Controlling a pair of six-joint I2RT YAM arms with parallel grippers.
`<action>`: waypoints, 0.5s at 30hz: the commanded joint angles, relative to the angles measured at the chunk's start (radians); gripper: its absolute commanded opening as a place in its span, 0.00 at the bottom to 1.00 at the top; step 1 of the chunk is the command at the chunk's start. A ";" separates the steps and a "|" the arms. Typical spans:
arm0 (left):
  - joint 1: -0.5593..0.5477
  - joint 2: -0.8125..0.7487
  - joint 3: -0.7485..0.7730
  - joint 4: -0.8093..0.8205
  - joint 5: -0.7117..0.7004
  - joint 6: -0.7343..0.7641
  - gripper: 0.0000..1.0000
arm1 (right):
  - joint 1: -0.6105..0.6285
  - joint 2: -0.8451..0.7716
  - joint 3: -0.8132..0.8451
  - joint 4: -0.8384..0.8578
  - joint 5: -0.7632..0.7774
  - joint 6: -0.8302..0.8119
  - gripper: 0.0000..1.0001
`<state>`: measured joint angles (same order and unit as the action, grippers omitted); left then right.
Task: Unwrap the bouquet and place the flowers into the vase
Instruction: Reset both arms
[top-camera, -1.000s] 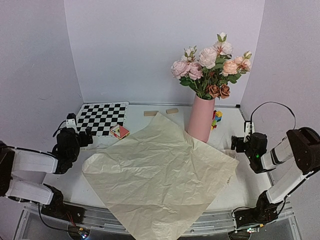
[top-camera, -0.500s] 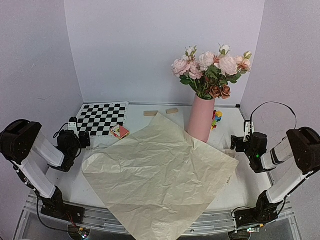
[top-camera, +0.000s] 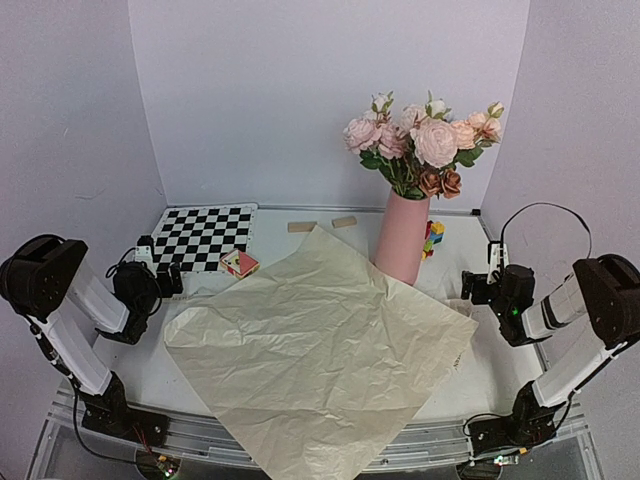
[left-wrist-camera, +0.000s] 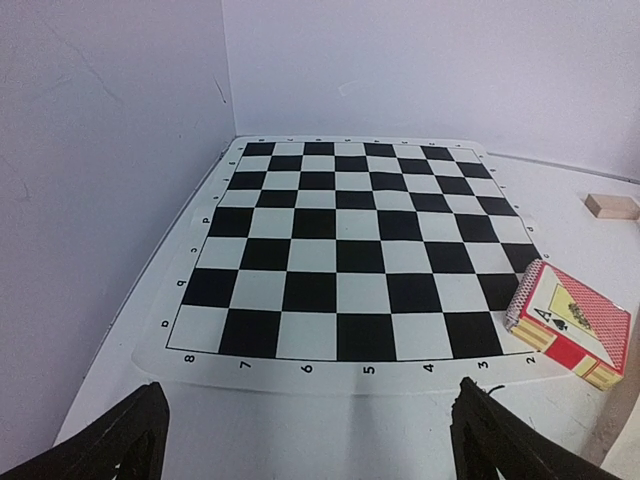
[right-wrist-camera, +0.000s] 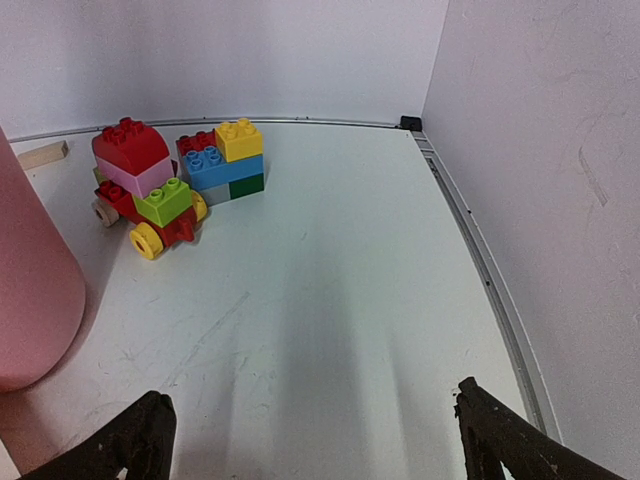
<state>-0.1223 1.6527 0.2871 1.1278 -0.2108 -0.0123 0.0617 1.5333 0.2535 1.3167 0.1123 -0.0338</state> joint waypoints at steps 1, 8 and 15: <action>0.004 0.003 0.010 0.058 0.006 -0.014 1.00 | 0.000 -0.012 0.020 0.141 -0.004 -0.005 0.98; 0.004 0.003 0.011 0.058 0.007 -0.014 1.00 | -0.001 -0.012 0.020 0.141 -0.005 -0.006 0.98; 0.006 0.009 0.018 0.054 0.013 -0.012 1.00 | -0.001 -0.012 0.020 0.141 -0.005 -0.006 0.98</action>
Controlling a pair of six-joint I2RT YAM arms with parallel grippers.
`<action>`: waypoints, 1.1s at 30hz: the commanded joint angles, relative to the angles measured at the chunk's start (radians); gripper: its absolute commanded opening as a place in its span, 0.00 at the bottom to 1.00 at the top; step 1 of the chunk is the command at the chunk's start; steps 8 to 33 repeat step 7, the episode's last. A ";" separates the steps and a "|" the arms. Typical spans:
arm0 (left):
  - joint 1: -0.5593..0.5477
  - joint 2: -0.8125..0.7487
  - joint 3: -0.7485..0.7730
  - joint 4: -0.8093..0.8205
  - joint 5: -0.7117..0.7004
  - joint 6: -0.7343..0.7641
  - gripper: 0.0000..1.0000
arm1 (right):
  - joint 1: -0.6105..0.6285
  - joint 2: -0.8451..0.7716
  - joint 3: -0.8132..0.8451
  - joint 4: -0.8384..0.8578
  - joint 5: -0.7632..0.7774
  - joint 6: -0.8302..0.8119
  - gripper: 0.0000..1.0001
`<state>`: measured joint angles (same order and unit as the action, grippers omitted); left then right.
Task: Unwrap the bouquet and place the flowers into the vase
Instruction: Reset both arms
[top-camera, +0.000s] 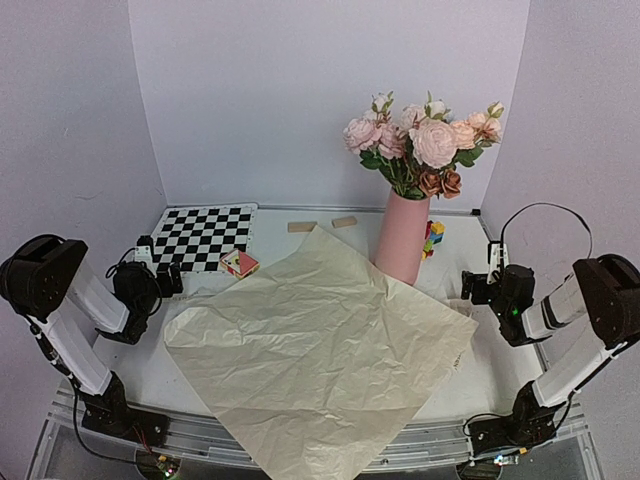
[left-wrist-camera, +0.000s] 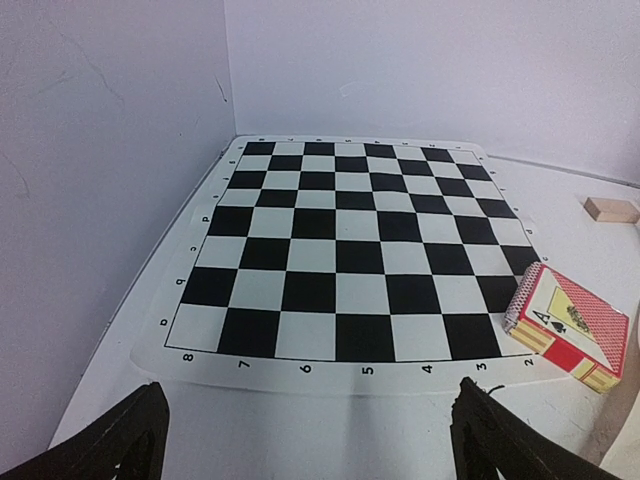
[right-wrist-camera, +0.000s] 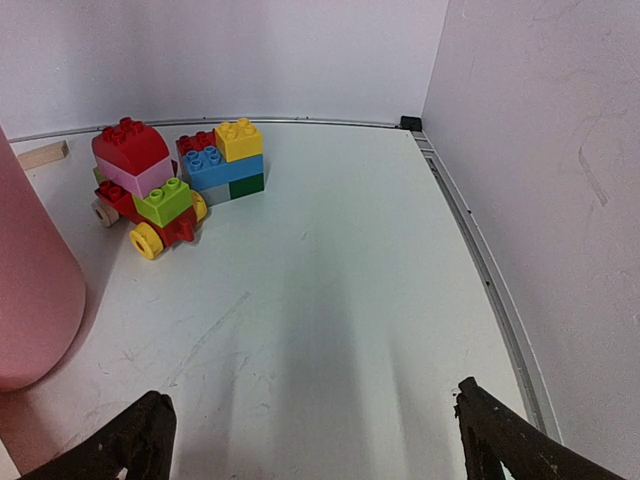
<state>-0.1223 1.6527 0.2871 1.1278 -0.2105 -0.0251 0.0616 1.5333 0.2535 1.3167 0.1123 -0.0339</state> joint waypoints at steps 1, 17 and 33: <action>0.008 0.011 0.020 0.051 0.016 0.000 1.00 | -0.001 -0.012 0.020 0.141 -0.005 -0.006 0.98; 0.010 0.005 0.018 0.046 0.019 -0.001 1.00 | -0.001 -0.012 0.020 0.141 -0.005 -0.006 0.98; 0.010 0.005 0.018 0.046 0.019 -0.001 1.00 | -0.001 -0.012 0.020 0.141 -0.005 -0.006 0.98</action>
